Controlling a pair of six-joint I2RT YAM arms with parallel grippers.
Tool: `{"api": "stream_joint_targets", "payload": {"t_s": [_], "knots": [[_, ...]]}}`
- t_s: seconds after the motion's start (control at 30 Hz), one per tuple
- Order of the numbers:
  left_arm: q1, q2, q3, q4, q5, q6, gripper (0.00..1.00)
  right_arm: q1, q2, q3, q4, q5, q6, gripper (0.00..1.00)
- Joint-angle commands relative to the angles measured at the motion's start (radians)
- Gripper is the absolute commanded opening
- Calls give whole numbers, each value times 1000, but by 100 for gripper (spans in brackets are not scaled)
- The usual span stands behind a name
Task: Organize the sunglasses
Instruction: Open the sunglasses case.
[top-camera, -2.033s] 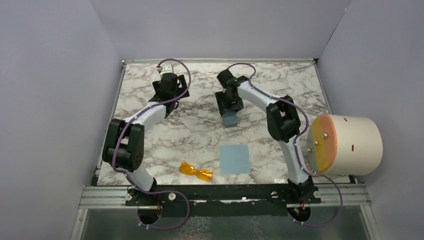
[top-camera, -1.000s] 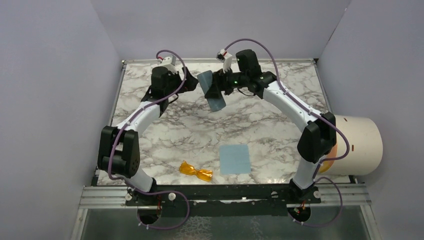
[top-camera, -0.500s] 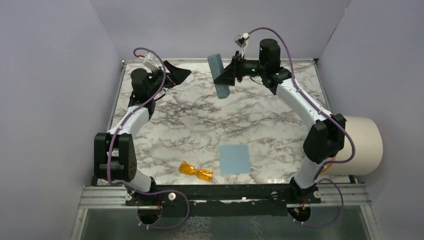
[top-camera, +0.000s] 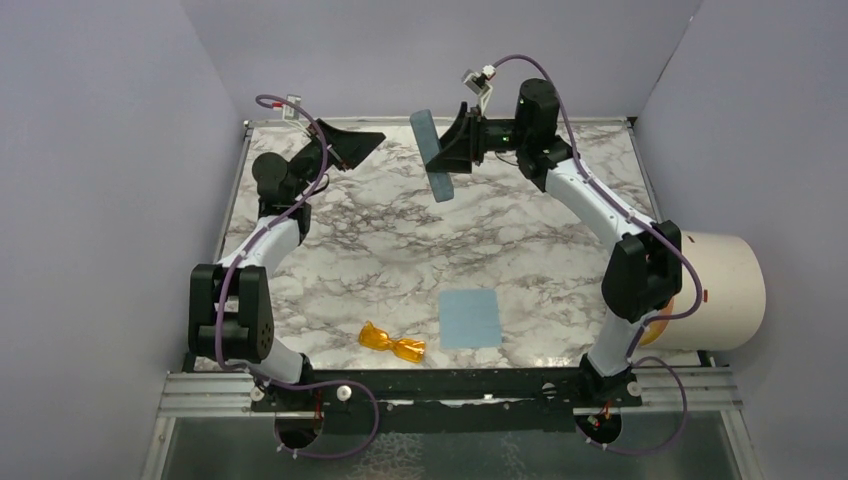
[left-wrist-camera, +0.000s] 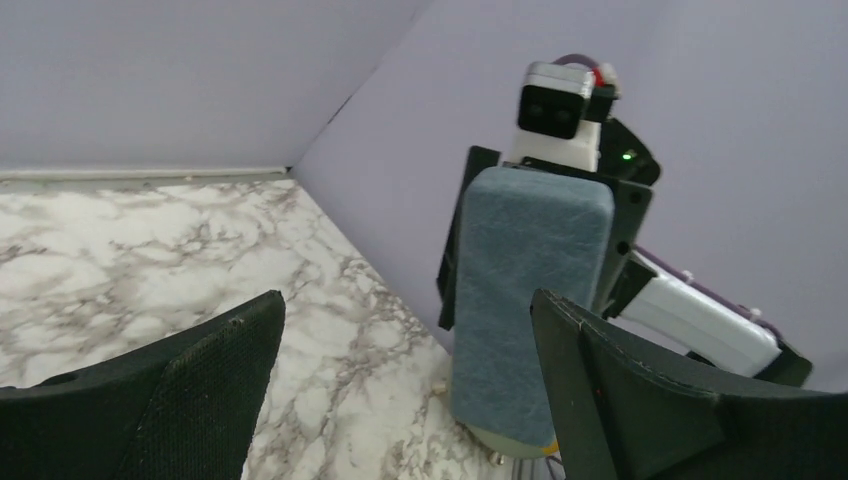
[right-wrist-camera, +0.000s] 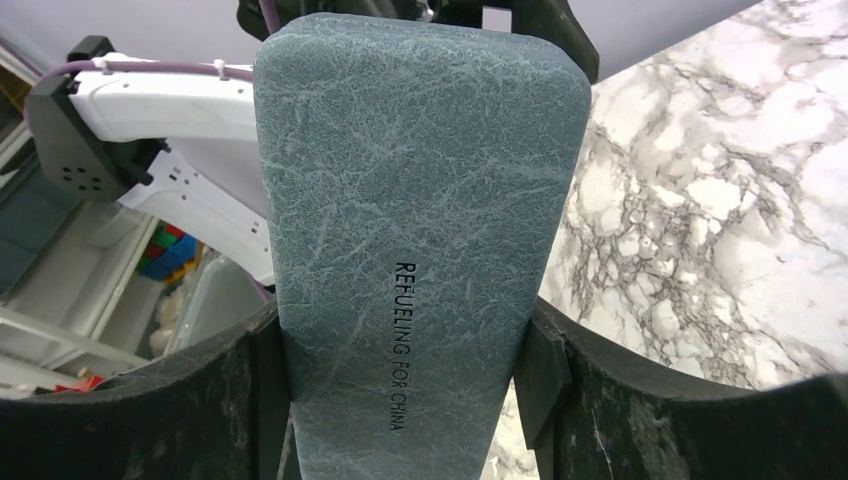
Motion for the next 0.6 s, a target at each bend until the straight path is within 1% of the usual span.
{"api": "stream_joint_targets", "payload": {"t_s": [0.0,0.3,0.57], "knots": [[-13,15,0,310,74,-182,97,-2,24,5,122,-71,71,1],[-66,-9,-7,273,53,-121,97,0,30,31,92,-54,60,1],[-96,12,10,272,80,-97,97,0,55,55,120,-48,110,1]]}}
